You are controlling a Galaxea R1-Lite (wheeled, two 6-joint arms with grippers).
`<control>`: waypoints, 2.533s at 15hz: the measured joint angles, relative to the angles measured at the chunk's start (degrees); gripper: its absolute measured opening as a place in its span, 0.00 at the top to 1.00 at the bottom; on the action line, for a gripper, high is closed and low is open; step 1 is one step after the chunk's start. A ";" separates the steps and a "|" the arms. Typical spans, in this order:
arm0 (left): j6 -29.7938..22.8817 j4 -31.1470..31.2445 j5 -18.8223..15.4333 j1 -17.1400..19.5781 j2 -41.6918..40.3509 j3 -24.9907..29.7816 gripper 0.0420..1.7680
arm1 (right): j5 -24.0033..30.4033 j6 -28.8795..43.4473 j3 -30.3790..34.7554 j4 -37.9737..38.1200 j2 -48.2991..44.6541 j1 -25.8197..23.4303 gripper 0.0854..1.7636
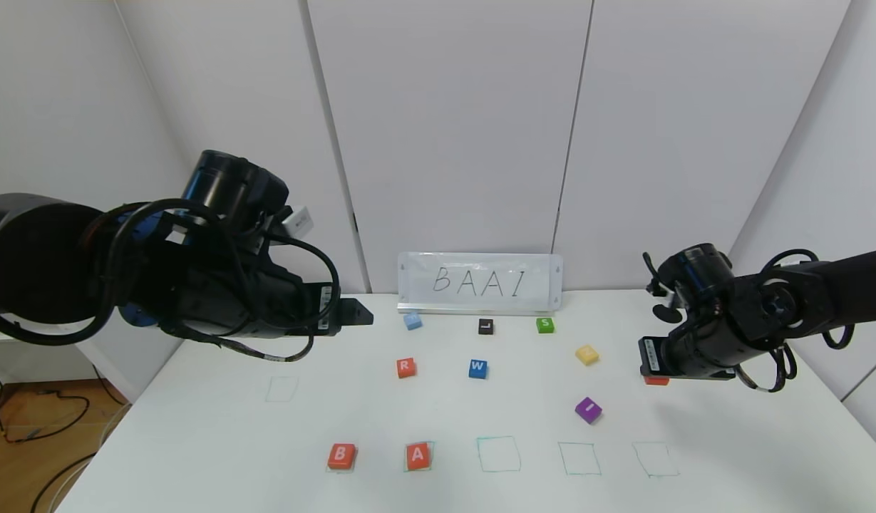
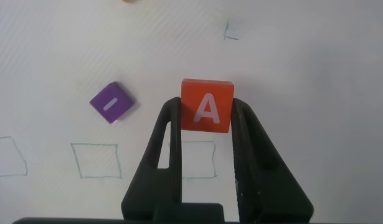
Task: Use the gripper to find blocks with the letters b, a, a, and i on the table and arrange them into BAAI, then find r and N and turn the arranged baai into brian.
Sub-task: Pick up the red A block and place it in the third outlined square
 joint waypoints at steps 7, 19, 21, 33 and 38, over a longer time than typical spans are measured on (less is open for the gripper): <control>-0.15 0.22 0.06 -0.28 -1.62 -0.26 0.03 | -4.68 10.64 -1.84 1.37 -1.16 15.47 0.73; 0.09 0.66 0.02 -0.09 -3.78 -0.22 0.03 | -6.02 15.60 -5.57 1.41 5.53 25.99 0.73; 0.16 0.79 -0.40 0.07 -4.49 -0.22 0.03 | -6.38 16.29 -6.64 1.39 6.95 28.06 0.73; 0.66 1.07 -1.96 0.74 -6.62 0.24 0.03 | -6.84 16.97 -10.39 1.00 13.80 33.13 0.73; 0.71 1.07 -2.00 0.71 -7.00 0.40 0.03 | -6.95 18.86 -11.17 0.84 15.74 34.43 0.73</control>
